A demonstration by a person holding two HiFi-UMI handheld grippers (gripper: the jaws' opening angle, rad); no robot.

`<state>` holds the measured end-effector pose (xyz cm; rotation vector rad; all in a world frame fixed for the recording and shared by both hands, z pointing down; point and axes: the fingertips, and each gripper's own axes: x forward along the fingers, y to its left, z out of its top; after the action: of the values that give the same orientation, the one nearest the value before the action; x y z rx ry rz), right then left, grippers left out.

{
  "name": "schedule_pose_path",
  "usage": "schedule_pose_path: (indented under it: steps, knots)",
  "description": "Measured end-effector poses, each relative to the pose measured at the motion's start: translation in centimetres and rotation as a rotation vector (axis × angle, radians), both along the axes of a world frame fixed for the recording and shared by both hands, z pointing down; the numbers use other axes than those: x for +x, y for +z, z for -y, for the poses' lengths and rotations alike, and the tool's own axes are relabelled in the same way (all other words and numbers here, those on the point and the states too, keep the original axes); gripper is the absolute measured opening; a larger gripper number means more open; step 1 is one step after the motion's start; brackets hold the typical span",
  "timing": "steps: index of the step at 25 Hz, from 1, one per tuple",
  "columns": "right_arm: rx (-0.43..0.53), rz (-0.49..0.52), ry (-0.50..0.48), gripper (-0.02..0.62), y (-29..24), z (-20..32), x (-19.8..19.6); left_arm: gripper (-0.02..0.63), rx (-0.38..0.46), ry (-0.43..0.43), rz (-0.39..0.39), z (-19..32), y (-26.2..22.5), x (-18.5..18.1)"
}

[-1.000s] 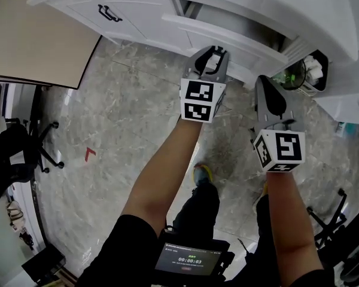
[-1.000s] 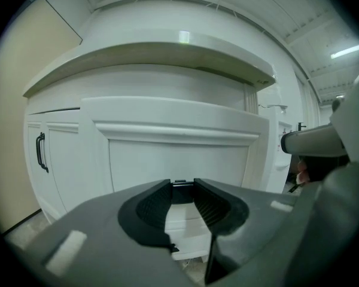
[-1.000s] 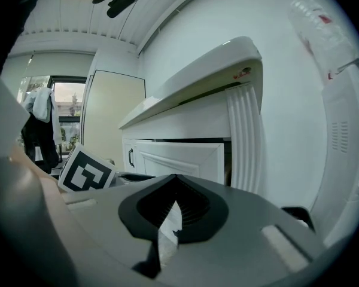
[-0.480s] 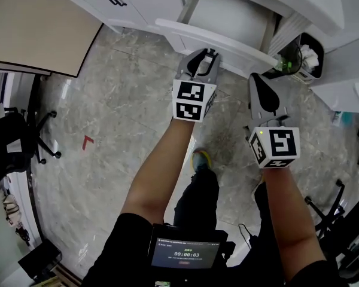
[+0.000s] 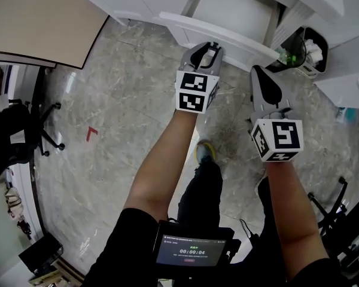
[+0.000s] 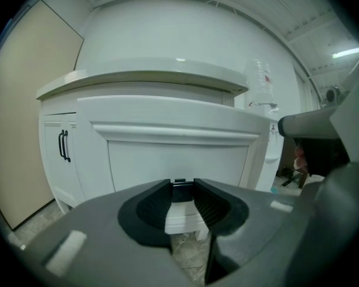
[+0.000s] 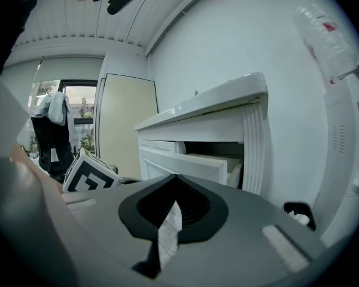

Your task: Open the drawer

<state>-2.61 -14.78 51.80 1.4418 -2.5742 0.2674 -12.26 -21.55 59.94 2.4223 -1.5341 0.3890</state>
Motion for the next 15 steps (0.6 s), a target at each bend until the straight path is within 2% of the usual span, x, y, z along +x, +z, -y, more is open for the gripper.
schedule_pose_path:
  steps: [3,6,8,10,11,13,15]
  knots:
    - [-0.006,0.004,-0.003,0.026,-0.6,-0.3,0.0,0.123,-0.016,-0.002,0.004,-0.2,0.0,0.0]
    - [-0.009,0.005,-0.01,0.026,-1.3,-0.4,0.0,0.123,-0.033,-0.047,0.036,0.1,-0.1,-0.1]
    - [-0.008,0.009,-0.009,0.026,-2.0,-0.4,0.0,0.126,-0.008,-0.084,0.057,-0.2,-1.2,-0.1]
    - [-0.01,0.016,-0.014,0.026,-2.8,-0.3,-0.2,0.124,0.052,-0.115,0.057,-0.7,-3.4,-0.5]
    - [-0.01,0.016,-0.017,0.026,-3.2,-0.2,-0.3,0.11,0.081,-0.13,0.052,-0.9,-4.8,-0.7]
    - [-0.01,0.015,-0.02,0.026,-4.3,0.0,-0.3,0.0,0.127,-0.155,0.034,-1.3,-7.7,-1.0]
    - [-0.006,0.013,-0.018,0.025,-5.8,0.2,-0.4,0.0,0.156,-0.152,0.011,-1.6,-10.6,-0.8]
